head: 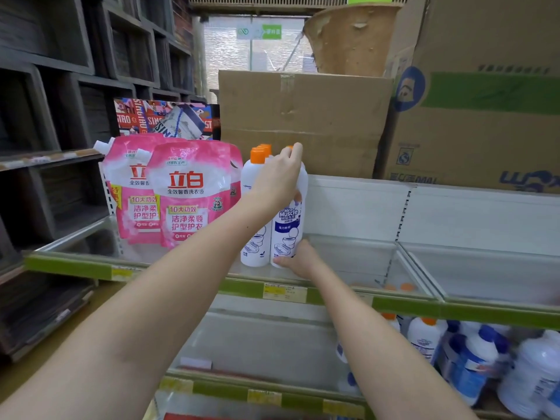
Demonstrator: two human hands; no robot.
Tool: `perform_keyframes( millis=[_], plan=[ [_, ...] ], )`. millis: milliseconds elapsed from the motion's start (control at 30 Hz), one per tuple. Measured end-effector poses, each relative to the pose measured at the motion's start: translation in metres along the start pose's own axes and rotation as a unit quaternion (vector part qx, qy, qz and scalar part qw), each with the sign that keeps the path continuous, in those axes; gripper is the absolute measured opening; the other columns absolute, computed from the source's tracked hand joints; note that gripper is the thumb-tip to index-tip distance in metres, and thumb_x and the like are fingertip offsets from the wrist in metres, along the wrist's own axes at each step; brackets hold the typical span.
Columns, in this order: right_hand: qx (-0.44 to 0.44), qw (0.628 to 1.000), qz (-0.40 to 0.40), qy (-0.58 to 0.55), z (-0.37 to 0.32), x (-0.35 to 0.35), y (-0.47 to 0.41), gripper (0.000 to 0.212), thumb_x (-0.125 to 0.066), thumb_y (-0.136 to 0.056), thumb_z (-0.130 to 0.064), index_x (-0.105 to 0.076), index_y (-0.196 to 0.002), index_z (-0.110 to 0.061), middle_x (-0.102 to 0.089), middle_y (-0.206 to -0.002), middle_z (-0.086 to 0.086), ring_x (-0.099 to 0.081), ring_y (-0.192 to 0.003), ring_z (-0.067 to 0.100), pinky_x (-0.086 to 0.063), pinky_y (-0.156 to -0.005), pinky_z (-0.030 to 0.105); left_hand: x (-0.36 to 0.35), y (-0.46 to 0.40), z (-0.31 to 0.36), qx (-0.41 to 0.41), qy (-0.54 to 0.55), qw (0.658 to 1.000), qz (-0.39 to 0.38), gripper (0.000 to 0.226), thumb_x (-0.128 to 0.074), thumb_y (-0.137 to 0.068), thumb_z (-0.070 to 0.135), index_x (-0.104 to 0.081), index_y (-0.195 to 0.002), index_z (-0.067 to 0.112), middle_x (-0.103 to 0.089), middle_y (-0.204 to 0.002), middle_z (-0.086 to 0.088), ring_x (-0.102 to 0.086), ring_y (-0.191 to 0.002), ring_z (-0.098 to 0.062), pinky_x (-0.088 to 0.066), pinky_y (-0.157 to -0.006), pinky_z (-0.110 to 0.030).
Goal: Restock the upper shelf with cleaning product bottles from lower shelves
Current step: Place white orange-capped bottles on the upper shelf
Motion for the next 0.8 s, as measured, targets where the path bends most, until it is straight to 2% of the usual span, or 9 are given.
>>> perform_keyframes(
  millis=[67, 167, 300, 400, 467, 533, 633, 733, 800],
  plan=[
    [-0.006, 1.000, 0.011, 0.001, -0.001, 0.002, 0.006, 0.070, -0.079, -0.086, -0.032, -0.042, -0.134, 0.001, -0.055, -0.139, 0.012, -0.050, -0.132, 0.030, -0.042, -0.106, 0.036, 0.002, 0.003, 0.003, 0.002, -0.007, 1.000, -0.003, 0.091, -0.096, -0.055, 0.022, -0.041, -0.125, 0.003, -0.055, -0.112, -0.011, -0.060, -0.090, -0.034, -0.041, -0.065, -0.038],
    [0.011, 0.998, 0.056, -0.007, -0.007, 0.007, 0.020, 0.064, -0.079, -0.086, -0.026, -0.044, -0.133, 0.001, -0.052, -0.137, 0.015, -0.047, -0.131, 0.031, -0.043, -0.105, 0.037, 0.005, 0.009, 0.009, 0.004, -0.037, 0.999, -0.016, 0.092, -0.094, -0.059, 0.021, -0.039, -0.132, 0.004, -0.053, -0.119, -0.013, -0.061, -0.094, -0.035, -0.034, -0.068, -0.035],
    [0.008, 0.993, 0.114, -0.020, -0.005, 0.010, 0.037, 0.046, -0.067, -0.087, -0.016, -0.047, -0.126, -0.002, -0.048, -0.127, 0.015, -0.052, -0.102, 0.027, -0.042, -0.084, 0.030, 0.018, 0.014, 0.014, -0.007, -0.057, 0.998, -0.014, 0.067, -0.086, -0.072, 0.016, -0.045, -0.124, 0.004, -0.055, -0.116, -0.013, -0.061, -0.096, -0.033, -0.032, -0.068, -0.035],
    [0.018, 0.983, 0.175, -0.048, -0.001, 0.027, 0.047, 0.027, -0.062, -0.089, -0.013, -0.055, -0.113, -0.002, -0.057, -0.113, 0.011, -0.052, -0.090, 0.024, -0.042, -0.078, 0.029, 0.024, 0.016, 0.017, -0.012, -0.106, 0.994, -0.008, 0.050, -0.076, -0.076, -0.001, -0.051, -0.120, 0.000, -0.054, -0.118, -0.014, -0.055, -0.104, -0.030, -0.033, -0.070, -0.032],
    [0.021, 0.980, 0.191, -0.050, 0.002, 0.040, 0.056, 0.017, -0.060, -0.088, -0.009, -0.061, -0.104, -0.003, -0.062, -0.100, 0.008, -0.053, -0.088, 0.022, -0.040, -0.076, 0.028, 0.023, 0.019, 0.021, -0.022, -0.129, 0.991, 0.010, 0.058, -0.067, -0.073, -0.009, -0.047, -0.128, -0.004, -0.049, -0.122, -0.016, -0.051, -0.108, -0.030, -0.034, -0.072, -0.033],
    [0.022, 0.980, 0.189, -0.054, 0.008, 0.049, 0.064, 0.009, -0.060, -0.088, -0.008, -0.064, -0.096, -0.009, -0.063, -0.090, 0.003, -0.057, -0.088, 0.023, -0.045, -0.079, 0.030, 0.018, 0.028, 0.028, -0.041, -0.166, 0.985, 0.039, 0.069, -0.068, -0.068, -0.006, -0.046, -0.133, -0.006, -0.052, -0.123, -0.015, -0.053, -0.107, -0.029, -0.039, -0.073, -0.034],
    [0.018, 0.982, 0.182, -0.040, 0.023, 0.058, 0.072, 0.006, -0.061, -0.086, -0.010, -0.061, -0.087, -0.016, -0.058, -0.077, -0.004, -0.061, -0.087, 0.024, -0.050, -0.080, 0.034, 0.012, 0.038, 0.042, -0.071, -0.206, 0.972, 0.084, 0.071, -0.064, -0.054, 0.001, -0.060, -0.124, -0.004, -0.063, -0.112, -0.012, -0.062, -0.095, -0.026, -0.045, -0.070, -0.031],
    [0.009, 0.982, 0.185, -0.044, 0.039, 0.070, 0.079, 0.006, -0.062, -0.086, -0.013, -0.059, -0.085, -0.018, -0.059, -0.078, -0.002, -0.063, -0.079, 0.024, -0.050, -0.068, 0.032, 0.007, 0.036, 0.049, -0.085, -0.194, 0.973, 0.090, 0.075, -0.077, -0.053, 0.002, -0.059, -0.125, -0.005, -0.062, -0.116, -0.015, -0.062, -0.095, -0.029, -0.048, -0.070, -0.032],
    [0.008, 0.981, 0.188, -0.041, 0.045, 0.076, 0.084, 0.010, -0.063, -0.087, -0.014, -0.058, -0.083, -0.020, -0.060, -0.078, -0.001, -0.063, -0.077, 0.024, -0.050, -0.068, 0.032, 0.007, 0.034, 0.047, -0.069, -0.188, 0.977, 0.070, 0.074, -0.084, -0.049, 0.007, -0.062, -0.120, -0.002, -0.063, -0.114, -0.014, -0.063, -0.089, -0.027, -0.047, -0.068, -0.032]
  ],
)
Point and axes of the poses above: each hand's wrist, its own y-axis away from the middle knuckle, its own x-axis out of the back of the hand, z = x × y, the point moved 9 cm from there along -y, towards the middle knuckle
